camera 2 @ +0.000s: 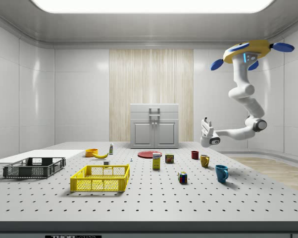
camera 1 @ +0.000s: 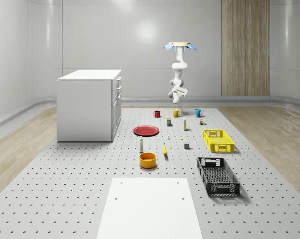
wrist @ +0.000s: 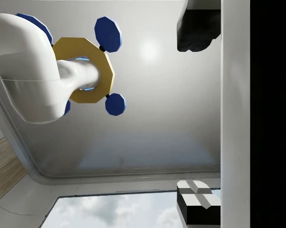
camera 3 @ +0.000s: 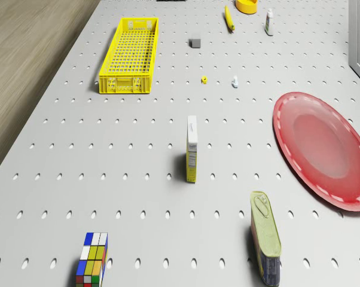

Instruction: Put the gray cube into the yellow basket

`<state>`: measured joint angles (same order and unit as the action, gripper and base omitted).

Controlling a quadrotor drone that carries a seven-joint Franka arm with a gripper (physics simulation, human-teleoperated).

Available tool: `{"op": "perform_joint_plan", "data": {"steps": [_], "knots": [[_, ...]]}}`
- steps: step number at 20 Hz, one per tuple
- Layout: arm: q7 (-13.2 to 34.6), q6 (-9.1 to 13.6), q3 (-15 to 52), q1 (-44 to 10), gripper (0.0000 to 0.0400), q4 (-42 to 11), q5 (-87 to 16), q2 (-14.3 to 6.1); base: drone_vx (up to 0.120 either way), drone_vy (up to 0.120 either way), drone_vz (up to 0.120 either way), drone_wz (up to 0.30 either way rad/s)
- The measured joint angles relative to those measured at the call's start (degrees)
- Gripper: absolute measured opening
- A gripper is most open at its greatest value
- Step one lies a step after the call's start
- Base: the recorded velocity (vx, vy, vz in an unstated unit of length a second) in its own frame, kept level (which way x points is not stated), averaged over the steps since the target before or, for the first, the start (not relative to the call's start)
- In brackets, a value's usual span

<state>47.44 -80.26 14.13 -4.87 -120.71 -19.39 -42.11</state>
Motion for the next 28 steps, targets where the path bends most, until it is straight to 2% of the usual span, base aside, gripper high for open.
{"op": "perform_joint_plan", "data": {"steps": [4,6,9,12,15,18,21,24,28], "knots": [[2.88,-0.85,11.21,-3.90,0.0400,-5.94,-16.69,-1.39,0.120,0.000,0.000,0.000],[5.42,-1.35,18.35,-6.81,0.0400,-11.51,-28.11,-2.64,0.120,0.000,0.000,0.000],[11.21,-1.36,29.28,-12.77,0.0400,-22.48,-47.55,-5.05,0.120,0.000,0.000,0.000],[18.77,0.80,38.55,-20.98,0.0400,-32.84,-65.85,-7.53,0.120,0.000,0.000,0.000],[26.10,4.72,45.38,-30.33,0.0400,-39.48,-79.18,-9.80,0.120,0.000,-0.080,0.000],[31.79,8.56,50.02,-38.54,0.0400,-42.78,-87.10,-11.92,0.120,0.000,-0.120,0.000],[35.72,11.26,53.01,-44.51,0.0400,-44.25,-91.23,-13.79,0.120,0.000,-0.120,0.000],[38.32,12.78,54.93,-48.48,0.0400,-44.87,-93.21,-15.38,0.120,0.000,-0.120,0.000],[40.48,13.48,56.51,-51.67,0.0400,-45.17,-94.16,-17.13,0.120,0.000,-0.120,0.000]]}}
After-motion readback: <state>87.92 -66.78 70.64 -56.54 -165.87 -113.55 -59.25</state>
